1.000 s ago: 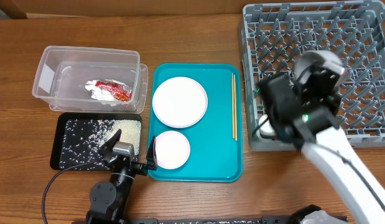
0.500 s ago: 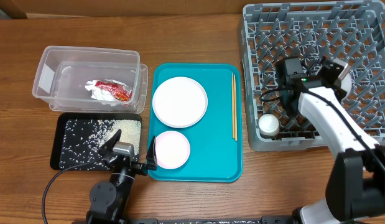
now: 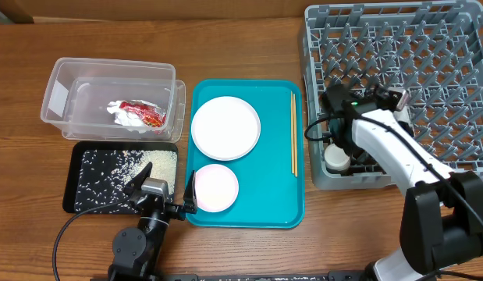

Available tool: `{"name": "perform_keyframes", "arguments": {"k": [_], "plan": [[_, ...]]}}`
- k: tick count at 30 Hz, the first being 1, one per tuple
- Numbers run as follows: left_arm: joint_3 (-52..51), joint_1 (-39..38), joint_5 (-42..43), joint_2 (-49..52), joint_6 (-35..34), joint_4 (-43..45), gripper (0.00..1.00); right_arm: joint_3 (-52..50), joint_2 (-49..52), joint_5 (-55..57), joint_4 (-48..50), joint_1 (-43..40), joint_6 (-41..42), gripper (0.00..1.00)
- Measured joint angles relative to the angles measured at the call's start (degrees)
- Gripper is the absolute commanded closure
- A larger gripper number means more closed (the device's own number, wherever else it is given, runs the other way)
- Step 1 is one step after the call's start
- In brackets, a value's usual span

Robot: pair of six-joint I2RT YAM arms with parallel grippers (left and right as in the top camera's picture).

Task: Sort waste into correct bins and load items into the dishwasher
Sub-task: 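Place the small white bowl into the grey rack with the right gripper, then grasp the pink bowl on the teal tray with the right gripper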

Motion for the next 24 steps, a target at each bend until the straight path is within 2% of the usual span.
{"name": "perform_keyframes", "arguments": {"k": [1,4,7,11,13,17,22,24], "plan": [[0.00,0.00,0.00,0.00,0.00,-0.04,0.00,0.22,0.00,-0.24,-0.52,0.15,-0.04,0.38],[-0.02,0.00,0.00,0.00,0.00,0.00,0.00,3.56,-0.48,-4.57,-4.20,1.79,0.70,0.37],[0.00,0.00,0.00,0.00,0.00,-0.02,0.00,9.07,-2.97,-13.00,-6.01,4.44,-0.22,0.37],[0.00,0.00,0.00,0.00,0.00,-0.02,0.00,14.23,-7.78,-31.78,-3.02,9.31,-5.68,0.37],[0.00,0.00,0.02,0.00,0.00,0.00,0.00,14.75,-9.29,-44.54,-0.85,12.72,-8.46,0.35],[-0.02,0.00,0.00,0.00,0.00,-0.02,0.00,10.99,-8.70,-61.92,5.53,20.83,-10.01,0.35],[-0.02,0.00,0.00,-0.02,0.00,0.00,0.00,1.97,-5.22,-68.35,18.25,30.62,-3.74,0.39],[-0.02,0.00,0.00,-0.02,0.00,-0.02,0.00,-1.11,-2.99,-69.48,21.70,33.20,-0.94,0.44]]}}
